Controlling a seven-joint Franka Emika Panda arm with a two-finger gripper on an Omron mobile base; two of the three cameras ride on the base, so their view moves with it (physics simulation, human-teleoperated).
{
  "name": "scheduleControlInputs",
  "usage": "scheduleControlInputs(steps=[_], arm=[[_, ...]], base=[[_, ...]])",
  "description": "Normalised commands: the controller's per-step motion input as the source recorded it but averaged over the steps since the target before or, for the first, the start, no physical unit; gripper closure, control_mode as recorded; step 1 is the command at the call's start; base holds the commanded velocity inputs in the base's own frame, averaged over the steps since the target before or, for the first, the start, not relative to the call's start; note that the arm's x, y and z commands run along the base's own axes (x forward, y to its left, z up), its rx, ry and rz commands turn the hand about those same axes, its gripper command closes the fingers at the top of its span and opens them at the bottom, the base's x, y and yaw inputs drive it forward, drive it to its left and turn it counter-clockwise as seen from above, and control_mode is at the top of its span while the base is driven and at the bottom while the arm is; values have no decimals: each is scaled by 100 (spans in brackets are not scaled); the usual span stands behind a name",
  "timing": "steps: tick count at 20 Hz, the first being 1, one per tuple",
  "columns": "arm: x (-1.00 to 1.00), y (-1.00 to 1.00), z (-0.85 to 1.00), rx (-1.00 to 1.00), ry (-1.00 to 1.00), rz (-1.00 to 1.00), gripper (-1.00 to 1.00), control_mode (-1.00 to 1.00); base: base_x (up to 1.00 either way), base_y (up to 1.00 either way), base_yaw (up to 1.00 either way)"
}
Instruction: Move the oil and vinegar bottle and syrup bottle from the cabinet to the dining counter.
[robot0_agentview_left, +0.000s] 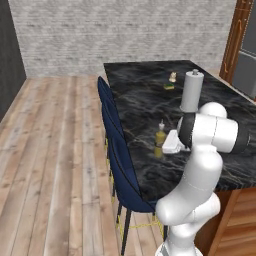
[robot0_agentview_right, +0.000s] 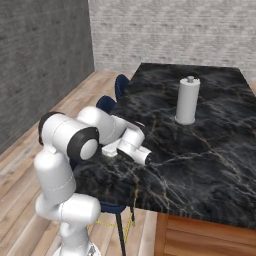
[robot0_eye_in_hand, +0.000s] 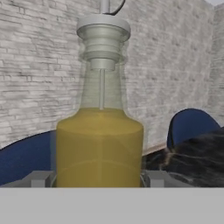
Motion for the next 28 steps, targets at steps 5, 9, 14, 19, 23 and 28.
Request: scheduleControlInputs(steps=[5,9,14,19,23,28], arm=[[9,0,-28,0,4,2,-100,-100],[-8,-2,-19,0,0,2,-100,-100],[-41,-24,-2,1,-4,0,-100,-100],[-26,-22,0,1,-3,0,-100,-100],[-4,-6,2,0,0,0,-100,-100],[-4,-12,12,0,0,-1,-100,-100]], base=[[0,0,0],[0,0,0],[0,0,0],[0,0,0],[0,0,0],[0,0,0]])
